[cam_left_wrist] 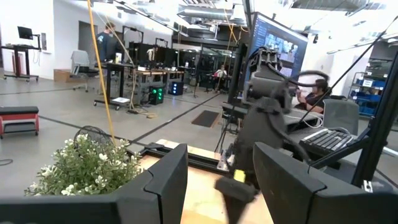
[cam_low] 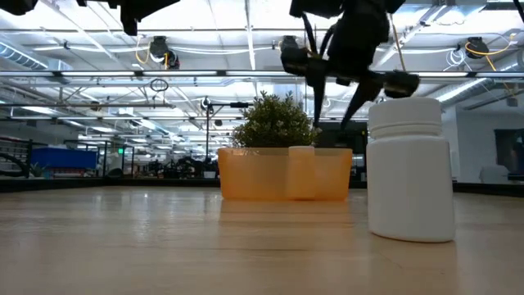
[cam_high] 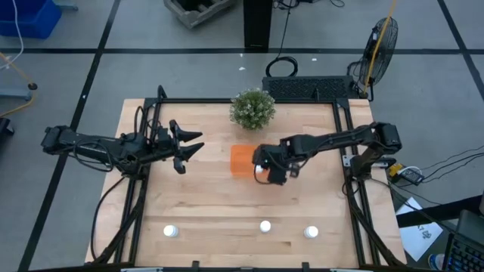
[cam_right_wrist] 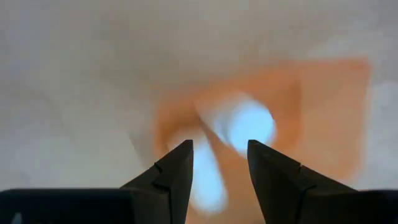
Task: Pick and place pill bottles into a basket
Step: Put the white pill bottle into the orange bin
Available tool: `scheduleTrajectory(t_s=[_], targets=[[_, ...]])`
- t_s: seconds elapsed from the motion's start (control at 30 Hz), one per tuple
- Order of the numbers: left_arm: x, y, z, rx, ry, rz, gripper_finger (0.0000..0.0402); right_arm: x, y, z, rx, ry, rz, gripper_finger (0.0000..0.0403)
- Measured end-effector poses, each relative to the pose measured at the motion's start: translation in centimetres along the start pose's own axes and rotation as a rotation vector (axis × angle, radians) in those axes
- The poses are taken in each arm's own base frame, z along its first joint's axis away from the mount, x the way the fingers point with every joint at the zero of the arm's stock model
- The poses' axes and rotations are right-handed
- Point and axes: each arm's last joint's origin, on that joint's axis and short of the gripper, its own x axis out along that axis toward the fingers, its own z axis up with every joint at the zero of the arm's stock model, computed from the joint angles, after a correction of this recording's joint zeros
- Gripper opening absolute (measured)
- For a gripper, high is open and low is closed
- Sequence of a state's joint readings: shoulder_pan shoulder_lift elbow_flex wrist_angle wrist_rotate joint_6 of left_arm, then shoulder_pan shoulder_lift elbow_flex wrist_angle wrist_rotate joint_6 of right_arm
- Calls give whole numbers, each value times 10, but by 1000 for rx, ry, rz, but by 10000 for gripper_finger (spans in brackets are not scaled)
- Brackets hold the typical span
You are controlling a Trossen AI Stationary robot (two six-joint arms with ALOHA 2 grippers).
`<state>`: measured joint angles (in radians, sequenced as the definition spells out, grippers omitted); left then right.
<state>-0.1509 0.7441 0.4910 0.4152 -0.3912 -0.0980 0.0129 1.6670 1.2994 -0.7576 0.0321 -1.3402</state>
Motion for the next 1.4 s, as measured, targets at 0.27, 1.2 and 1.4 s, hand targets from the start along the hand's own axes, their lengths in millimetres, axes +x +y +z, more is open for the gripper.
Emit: scheduleTrajectory(t_s=[0.27, 1.2, 1.4], targets=[[0, 0, 0, 0, 0, 0, 186, 1, -2, -28, -142, 22, 37, 144], [0, 0, 0, 0, 0, 0, 186, 19, 7, -56, -260, -46, 23, 164], [0, 0, 0, 0, 0, 0, 186, 28, 15, -69, -305, -52, 41, 195]])
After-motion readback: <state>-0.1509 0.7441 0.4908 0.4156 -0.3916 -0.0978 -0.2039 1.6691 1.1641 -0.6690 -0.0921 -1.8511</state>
